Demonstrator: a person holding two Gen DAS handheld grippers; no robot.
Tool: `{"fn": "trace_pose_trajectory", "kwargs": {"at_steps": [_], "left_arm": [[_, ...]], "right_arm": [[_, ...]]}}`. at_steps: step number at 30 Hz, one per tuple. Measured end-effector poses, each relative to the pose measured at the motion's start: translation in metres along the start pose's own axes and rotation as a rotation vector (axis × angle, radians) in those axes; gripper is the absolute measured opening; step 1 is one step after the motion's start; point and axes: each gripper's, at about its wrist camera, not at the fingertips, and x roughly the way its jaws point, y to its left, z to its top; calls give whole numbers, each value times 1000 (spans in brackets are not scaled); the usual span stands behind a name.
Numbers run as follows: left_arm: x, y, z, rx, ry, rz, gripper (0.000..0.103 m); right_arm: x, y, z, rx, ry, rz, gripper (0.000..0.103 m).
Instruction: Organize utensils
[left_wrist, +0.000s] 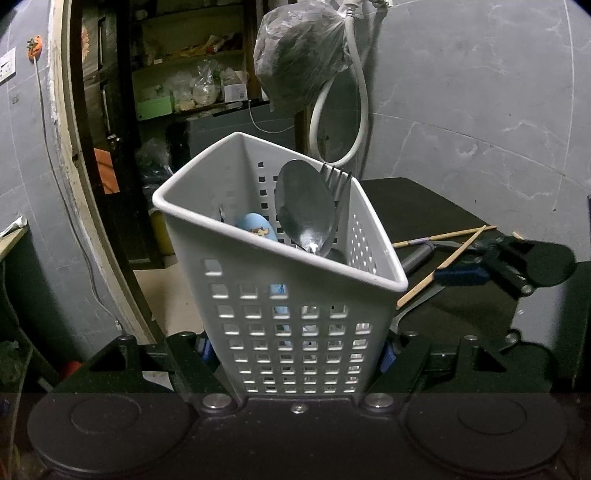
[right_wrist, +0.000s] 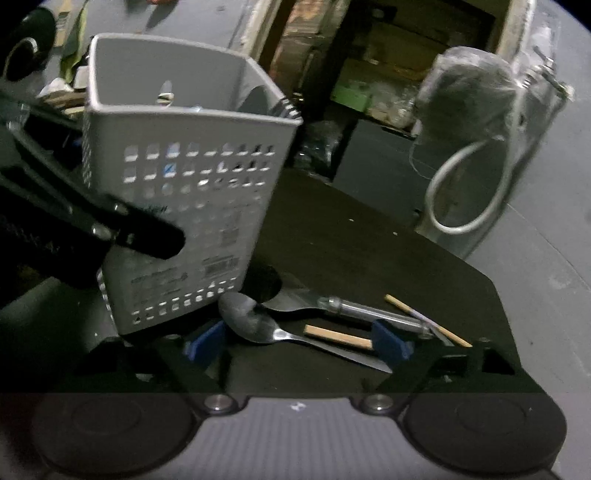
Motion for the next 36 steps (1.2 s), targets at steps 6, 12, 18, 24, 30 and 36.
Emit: {"fn": "trace_pose_trajectory", "kwargs": {"at_steps": [6,12,18,24,30,36], "left_arm": [[0,0,-1,2,-1,2,77],[-1,1,-1,2,-2,1,77],[-1,1,-1,1,-2,1,77],[-1,1,-1,1,-2,1,77],[-1,0,0,1,-2,-1,77],[-2,1,0,-1,-3,-4,77]], "right_arm": [[14,4,-1,-20,9,65,76],[28,-13,3,69,40,177,75],[37,-32,2,115,53,259,54],[38,-38,1,124,64,280,28],[27,-31,2,144,83,275,22],[25,-60,3,216,76,291,47]]}}
